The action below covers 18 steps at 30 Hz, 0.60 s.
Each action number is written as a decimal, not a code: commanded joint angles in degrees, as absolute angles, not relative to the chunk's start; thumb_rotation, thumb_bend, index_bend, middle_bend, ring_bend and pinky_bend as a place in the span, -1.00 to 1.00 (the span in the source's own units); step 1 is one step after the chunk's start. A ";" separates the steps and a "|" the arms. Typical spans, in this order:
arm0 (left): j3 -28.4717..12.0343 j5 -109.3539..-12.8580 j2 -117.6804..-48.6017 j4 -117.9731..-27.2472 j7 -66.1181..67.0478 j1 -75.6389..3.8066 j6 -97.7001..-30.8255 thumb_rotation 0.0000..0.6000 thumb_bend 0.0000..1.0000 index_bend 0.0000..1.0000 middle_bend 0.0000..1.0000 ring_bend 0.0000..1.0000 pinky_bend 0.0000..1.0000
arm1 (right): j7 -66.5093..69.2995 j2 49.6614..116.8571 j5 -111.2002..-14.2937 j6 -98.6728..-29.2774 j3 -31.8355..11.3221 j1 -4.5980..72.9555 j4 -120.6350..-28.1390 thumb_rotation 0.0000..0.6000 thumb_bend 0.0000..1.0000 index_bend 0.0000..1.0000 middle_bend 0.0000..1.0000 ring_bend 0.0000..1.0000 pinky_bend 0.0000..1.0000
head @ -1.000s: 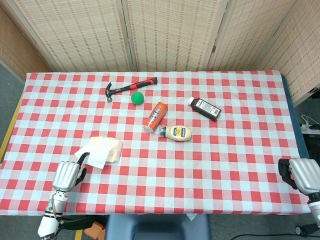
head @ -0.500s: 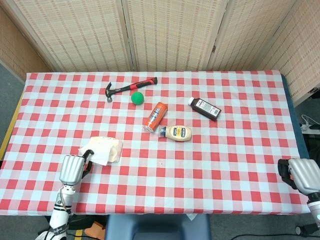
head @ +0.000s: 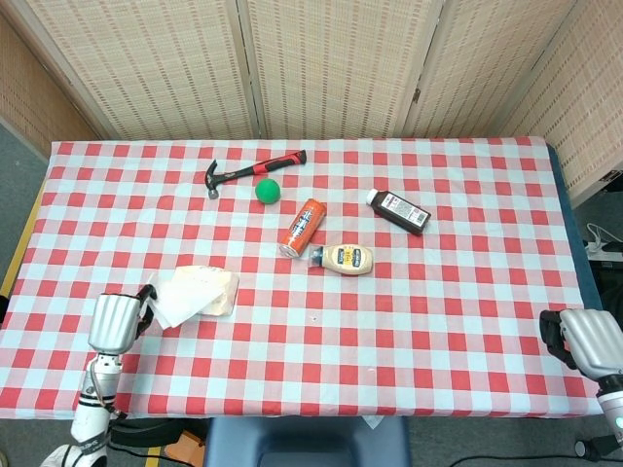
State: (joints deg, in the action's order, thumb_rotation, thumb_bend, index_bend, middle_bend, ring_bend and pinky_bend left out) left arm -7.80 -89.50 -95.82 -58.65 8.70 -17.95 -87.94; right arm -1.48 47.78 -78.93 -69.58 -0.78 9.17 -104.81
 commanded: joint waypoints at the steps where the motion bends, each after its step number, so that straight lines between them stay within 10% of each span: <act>1: -5.90 -90.58 -85.98 -66.46 9.00 -16.52 -87.62 1.00 0.09 0.46 1.00 0.96 1.00 | -1.41 47.79 -79.05 -69.73 -0.77 9.10 -104.83 1.00 0.99 0.78 0.60 0.21 0.72; 9: -2.90 -86.75 -72.18 -76.64 14.17 -11.43 -85.88 1.00 0.09 0.48 1.00 0.96 1.00 | -2.29 48.08 -78.88 -69.44 -0.65 9.23 -104.78 1.00 0.99 0.78 0.60 0.21 0.72; 18: -1.84 -84.50 -73.53 -77.44 18.40 -8.54 -86.46 1.00 -0.05 0.19 0.97 0.96 1.00 | -3.66 48.52 -77.94 -68.82 -0.69 9.54 -104.81 1.00 0.99 0.78 0.60 0.21 0.72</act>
